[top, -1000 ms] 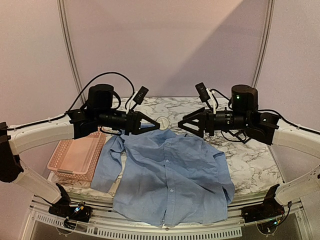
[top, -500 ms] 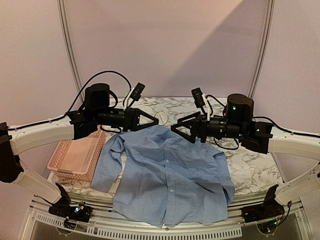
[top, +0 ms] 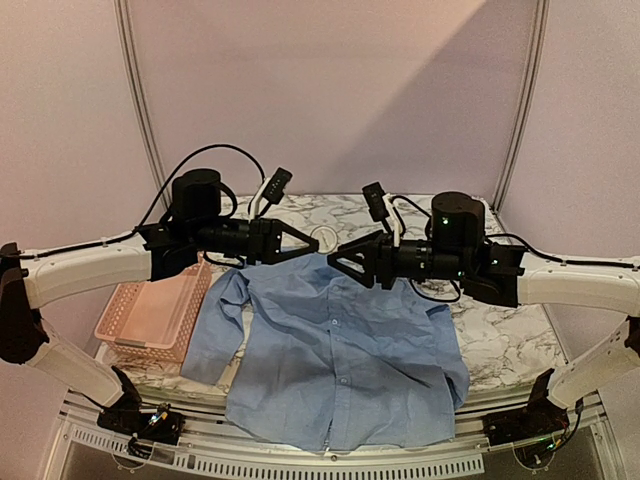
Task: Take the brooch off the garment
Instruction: Close the brooch securely.
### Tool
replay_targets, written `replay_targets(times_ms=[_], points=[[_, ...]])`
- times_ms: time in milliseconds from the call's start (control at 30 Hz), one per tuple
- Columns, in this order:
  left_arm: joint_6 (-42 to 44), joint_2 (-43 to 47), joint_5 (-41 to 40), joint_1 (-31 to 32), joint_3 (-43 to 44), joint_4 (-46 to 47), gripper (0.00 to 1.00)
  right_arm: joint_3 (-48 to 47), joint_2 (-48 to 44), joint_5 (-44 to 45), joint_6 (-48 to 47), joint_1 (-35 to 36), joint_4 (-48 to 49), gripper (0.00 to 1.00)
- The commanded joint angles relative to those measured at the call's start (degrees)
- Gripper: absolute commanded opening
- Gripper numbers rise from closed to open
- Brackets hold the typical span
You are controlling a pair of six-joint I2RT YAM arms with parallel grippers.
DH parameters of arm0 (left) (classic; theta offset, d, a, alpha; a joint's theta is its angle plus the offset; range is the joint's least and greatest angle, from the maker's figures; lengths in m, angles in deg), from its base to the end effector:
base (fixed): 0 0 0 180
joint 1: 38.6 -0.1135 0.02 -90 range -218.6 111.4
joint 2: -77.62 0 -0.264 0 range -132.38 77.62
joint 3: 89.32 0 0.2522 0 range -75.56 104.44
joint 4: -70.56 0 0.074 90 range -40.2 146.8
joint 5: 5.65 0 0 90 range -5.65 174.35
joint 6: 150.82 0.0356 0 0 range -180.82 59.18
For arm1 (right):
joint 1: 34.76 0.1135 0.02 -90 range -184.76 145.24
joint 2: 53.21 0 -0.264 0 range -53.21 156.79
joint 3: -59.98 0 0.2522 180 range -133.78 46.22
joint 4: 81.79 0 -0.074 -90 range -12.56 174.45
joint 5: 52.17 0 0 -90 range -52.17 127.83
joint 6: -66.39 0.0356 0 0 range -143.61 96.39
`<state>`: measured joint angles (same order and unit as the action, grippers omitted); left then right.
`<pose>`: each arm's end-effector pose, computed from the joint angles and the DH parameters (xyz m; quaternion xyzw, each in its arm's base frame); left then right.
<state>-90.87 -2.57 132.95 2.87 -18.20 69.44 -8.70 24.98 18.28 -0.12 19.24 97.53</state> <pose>0.2221 -0.2320 0.3166 0.3322 0.6694 -0.5978 0.2900 0.1788 0.2663 0.3112 -0.3040 0.7007 0.4972 0.4116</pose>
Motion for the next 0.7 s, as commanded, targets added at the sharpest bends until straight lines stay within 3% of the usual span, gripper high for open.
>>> replay_targets(times_ms=[0,667], points=[[0.17,-0.86,0.74,0.27,-0.56,0.68,0.00,-2.15,1.12,0.65,0.06,0.36,2.20,0.45],[1.64,-1.17,2.14,1.33,-0.19,-0.21,0.00,-3.18,2.41,-0.61,0.20,0.37,3.96,0.24]])
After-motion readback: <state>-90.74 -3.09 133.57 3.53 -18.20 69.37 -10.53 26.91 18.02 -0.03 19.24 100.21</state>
